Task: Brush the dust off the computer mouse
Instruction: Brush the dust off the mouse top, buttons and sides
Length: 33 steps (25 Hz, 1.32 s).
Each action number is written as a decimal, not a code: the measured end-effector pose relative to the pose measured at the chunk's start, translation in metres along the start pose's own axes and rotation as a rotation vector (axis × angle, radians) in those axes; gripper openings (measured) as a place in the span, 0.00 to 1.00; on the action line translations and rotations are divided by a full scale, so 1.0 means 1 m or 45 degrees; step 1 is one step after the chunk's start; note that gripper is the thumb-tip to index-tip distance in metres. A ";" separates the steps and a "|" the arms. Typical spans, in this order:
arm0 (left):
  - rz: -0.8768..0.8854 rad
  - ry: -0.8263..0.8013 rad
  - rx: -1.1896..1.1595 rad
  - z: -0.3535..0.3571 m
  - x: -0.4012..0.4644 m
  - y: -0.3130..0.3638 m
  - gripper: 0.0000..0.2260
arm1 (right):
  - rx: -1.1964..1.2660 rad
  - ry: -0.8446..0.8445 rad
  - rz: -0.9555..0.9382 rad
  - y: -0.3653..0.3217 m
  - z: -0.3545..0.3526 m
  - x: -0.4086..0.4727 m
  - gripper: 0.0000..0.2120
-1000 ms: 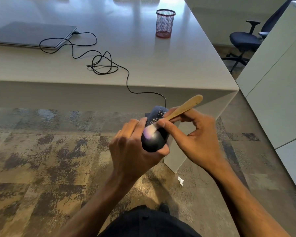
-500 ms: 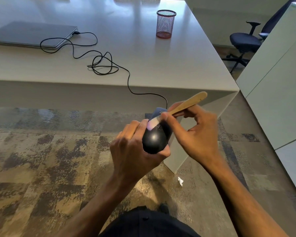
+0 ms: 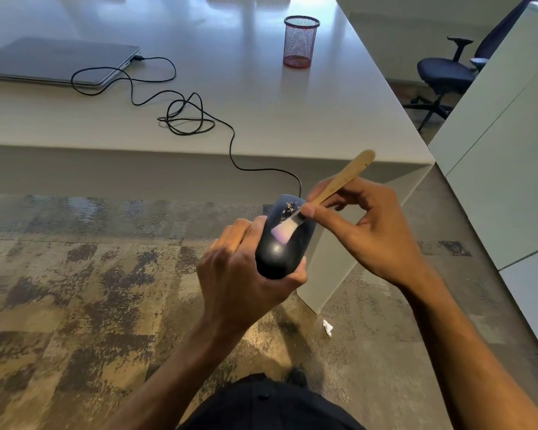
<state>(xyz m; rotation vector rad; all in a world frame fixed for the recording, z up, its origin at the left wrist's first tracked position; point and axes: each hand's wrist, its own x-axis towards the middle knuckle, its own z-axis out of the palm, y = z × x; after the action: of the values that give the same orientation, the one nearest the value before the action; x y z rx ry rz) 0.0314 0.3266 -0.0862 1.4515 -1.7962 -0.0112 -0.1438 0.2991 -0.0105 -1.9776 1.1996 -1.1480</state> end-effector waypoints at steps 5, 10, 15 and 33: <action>0.017 -0.001 -0.004 -0.001 -0.001 0.002 0.29 | -0.171 0.282 0.027 0.006 -0.010 0.012 0.05; 0.013 0.005 0.014 0.000 0.000 0.002 0.30 | -0.041 -0.017 -0.043 -0.006 -0.014 0.008 0.04; 0.037 0.008 0.001 0.000 -0.001 0.003 0.30 | -0.223 0.206 -0.019 0.003 -0.018 0.017 0.04; 0.105 0.028 -0.009 0.001 0.000 0.002 0.30 | -0.279 0.284 -0.063 0.009 -0.009 0.024 0.04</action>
<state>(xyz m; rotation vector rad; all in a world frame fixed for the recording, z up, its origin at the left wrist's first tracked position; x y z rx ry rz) 0.0297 0.3268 -0.0862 1.3663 -1.8350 0.0402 -0.1498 0.2738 -0.0039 -2.0911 1.4510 -1.3401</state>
